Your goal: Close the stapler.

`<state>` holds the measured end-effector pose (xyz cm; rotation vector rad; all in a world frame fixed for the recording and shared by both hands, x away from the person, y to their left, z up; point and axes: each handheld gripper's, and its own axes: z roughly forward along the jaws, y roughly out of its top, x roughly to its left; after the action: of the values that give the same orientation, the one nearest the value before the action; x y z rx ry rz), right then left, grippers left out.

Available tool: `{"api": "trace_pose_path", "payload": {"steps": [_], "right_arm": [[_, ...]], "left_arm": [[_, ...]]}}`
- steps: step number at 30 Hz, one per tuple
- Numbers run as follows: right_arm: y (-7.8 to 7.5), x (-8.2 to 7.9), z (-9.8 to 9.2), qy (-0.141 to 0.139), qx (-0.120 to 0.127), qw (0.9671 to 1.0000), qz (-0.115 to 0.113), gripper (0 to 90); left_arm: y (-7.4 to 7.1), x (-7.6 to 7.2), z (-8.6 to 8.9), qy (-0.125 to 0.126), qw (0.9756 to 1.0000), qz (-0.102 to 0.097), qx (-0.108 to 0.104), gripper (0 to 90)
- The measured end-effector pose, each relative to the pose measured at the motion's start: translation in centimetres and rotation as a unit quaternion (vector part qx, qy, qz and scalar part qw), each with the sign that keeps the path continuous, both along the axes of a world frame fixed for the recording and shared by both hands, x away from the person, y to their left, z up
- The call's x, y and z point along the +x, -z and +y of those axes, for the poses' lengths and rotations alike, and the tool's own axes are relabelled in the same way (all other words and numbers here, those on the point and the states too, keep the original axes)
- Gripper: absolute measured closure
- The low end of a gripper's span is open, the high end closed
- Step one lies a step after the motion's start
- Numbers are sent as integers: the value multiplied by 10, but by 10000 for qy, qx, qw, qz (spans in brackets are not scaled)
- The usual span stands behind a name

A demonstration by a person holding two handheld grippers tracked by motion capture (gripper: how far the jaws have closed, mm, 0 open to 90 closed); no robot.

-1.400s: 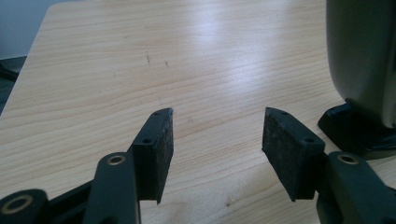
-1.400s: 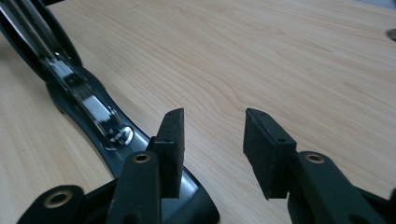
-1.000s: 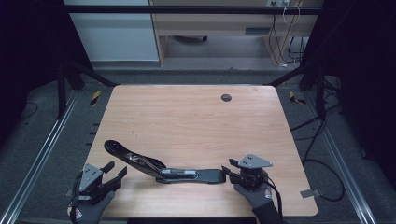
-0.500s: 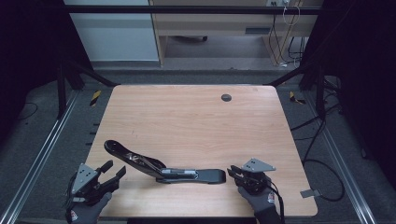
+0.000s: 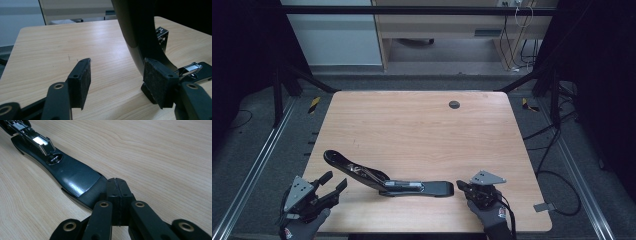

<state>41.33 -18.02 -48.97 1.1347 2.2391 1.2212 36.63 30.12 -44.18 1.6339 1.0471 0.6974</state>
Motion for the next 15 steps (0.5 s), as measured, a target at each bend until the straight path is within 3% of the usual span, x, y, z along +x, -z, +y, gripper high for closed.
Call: {"api": "trace_pose_path", "payload": {"steps": [15], "right_arm": [[1, 0, 4, -106, 45, 9999, 16, 900]], "left_arm": [[-13, -3, -5, 73, 9996, -197, -175, 374]]}}
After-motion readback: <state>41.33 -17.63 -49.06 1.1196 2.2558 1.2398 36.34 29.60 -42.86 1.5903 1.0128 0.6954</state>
